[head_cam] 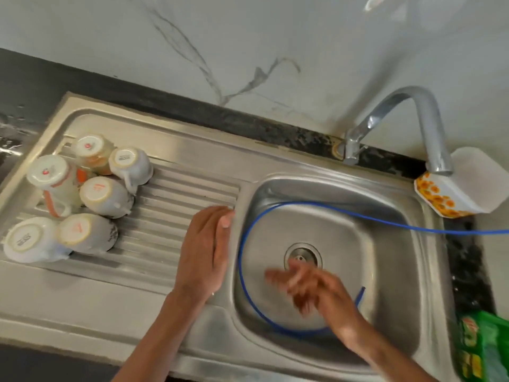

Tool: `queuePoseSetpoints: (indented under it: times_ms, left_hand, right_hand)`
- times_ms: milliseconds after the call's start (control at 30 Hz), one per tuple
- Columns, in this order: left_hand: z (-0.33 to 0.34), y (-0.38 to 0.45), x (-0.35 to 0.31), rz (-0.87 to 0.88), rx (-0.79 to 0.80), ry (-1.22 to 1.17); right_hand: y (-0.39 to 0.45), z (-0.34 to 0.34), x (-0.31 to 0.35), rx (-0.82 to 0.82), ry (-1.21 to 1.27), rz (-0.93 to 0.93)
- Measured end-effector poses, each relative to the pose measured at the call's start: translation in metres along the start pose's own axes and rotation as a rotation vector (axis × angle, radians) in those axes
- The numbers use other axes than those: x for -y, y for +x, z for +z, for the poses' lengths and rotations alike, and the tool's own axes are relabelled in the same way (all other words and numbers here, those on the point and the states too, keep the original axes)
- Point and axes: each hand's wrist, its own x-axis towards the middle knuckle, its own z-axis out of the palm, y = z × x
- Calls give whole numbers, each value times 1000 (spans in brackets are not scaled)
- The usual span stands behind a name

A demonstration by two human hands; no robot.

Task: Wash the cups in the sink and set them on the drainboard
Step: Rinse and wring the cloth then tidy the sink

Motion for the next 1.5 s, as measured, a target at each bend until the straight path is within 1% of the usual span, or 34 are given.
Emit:
queuePoseSetpoints:
  times_ms: [67,100,133,167,233,267,300,333,433,500,600,633,700,767,800,867,933,1000,1067,1200,1300,1367,1433,1500]
  left_hand:
    - [17,1,0,67,45,61]
    - [22,0,0,102,69,97]
    - [27,-5,1,129,96,135]
    - [29,-7,0,142,112,165]
    - [29,-23,-2,124,134,204]
    - [27,-31,-3,109,136,213]
    - [24,-40,-4,92,136,207]
    - [22,-47,-4,78,131,196]
    - [16,-61,-7,35,123,150]
    - [15,-67,-12,23,109,121]
    - [9,-72,-22,41,91,77]
    - [11,-73,-25,63,97,63]
    - [9,-76,-27,100,149,58]
    - [7,-79,-28,102,211,62]
    - [8,-80,-30,109,244,52]
    - [7,-84,-36,127,307,37]
    - [7,-88,-39,145,361,16]
    - [13,-94,-45,156,414,-15]
    - [27,-103,-55,168,472,-31]
    - [65,-126,-88,212,593,-64]
    - [92,-136,-114,246,618,-103]
    - [109,-139,-128,241,617,-111]
    - [121,-138,-139,214,615,-118]
    - [131,-133,-148,198,603,-120]
  right_hand:
    - [45,1,12,-128,394,-2]
    - [77,5,21,-147,552,-60]
    - [104,15,28,-181,624,-107]
    - [132,26,34,-176,678,-107]
    - [167,48,42,-257,674,-62]
    - [171,61,47,-356,592,-62]
    - [170,73,47,-419,519,-67]
    - [160,83,46,-445,406,-79]
    - [110,98,14,-374,78,-34]
    - [71,101,-8,-316,-104,-47]
    - [12,107,-18,-297,-356,-53]
    - [-8,106,-21,-285,-401,-61]
    - [-38,106,-23,-227,-409,-102]
    - [-55,104,-30,-168,-426,-230]
    - [-60,101,-36,-158,-481,-305]
    - [-68,98,-47,-167,-614,-422]
    - [-77,89,-61,-191,-696,-499]
    - [-94,68,-76,-211,-771,-533]
    - [-115,37,-79,-229,-860,-527]
    - [-157,-28,-72,-321,-1042,-495]
    - [-184,-77,-75,-431,-1182,-440]
    - [-196,-101,-86,-516,-1245,-360]
    - [-197,-109,-102,-632,-1248,-249]
    - [-192,-107,-114,-744,-1234,-214]
